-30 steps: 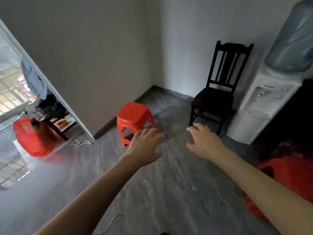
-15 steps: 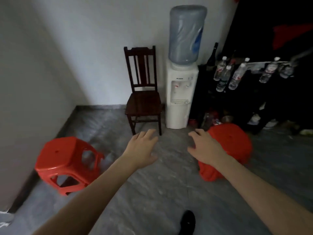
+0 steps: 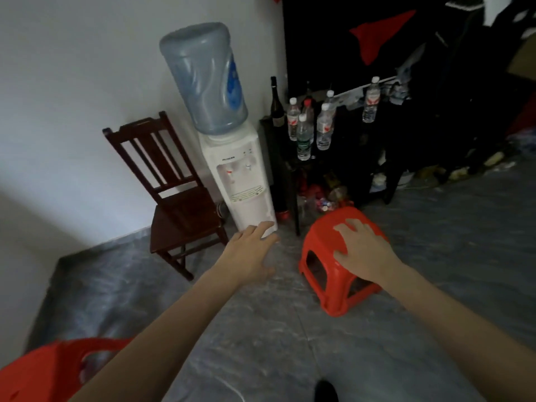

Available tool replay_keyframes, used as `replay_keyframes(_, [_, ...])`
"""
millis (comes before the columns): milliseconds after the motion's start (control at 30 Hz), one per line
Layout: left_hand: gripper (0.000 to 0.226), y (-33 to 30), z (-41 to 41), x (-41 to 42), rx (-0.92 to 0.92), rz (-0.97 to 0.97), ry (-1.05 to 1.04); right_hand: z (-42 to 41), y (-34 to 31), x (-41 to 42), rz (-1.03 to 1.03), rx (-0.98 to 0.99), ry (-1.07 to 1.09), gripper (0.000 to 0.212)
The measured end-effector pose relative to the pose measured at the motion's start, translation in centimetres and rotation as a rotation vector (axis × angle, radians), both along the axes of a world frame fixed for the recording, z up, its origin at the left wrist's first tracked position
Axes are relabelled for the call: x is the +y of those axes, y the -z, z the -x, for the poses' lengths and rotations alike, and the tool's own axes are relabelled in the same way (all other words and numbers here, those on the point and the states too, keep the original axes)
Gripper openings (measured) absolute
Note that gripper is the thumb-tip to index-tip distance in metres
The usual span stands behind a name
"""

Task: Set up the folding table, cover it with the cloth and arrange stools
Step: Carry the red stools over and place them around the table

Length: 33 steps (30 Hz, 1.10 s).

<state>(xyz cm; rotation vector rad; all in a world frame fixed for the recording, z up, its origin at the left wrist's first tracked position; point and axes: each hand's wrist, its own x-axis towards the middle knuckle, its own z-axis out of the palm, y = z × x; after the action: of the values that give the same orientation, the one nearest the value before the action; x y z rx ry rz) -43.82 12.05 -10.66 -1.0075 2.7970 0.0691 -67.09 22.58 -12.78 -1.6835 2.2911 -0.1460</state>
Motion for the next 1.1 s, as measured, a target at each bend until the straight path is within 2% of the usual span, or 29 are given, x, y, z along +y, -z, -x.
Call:
replay_keyframes(400, [0.070,5.2,12.0,-7.9,-0.011,-0.119,0.202,10.7,3.9,-5.2,-0.093,-0.078,0.141,0.062])
replay_keyframes(733, [0.065,12.4,18.3,-18.4,0.001,-0.175,0.248,14.7,9.2,-16.2,-0.184,-0.093,0.178,0.068])
replay_keyframes(1100, [0.077,20.8,23.8,-28.5,-0.081,-0.252,0.297,20.8,14.9,-23.9,-0.234,-0.130,0.279,0.071])
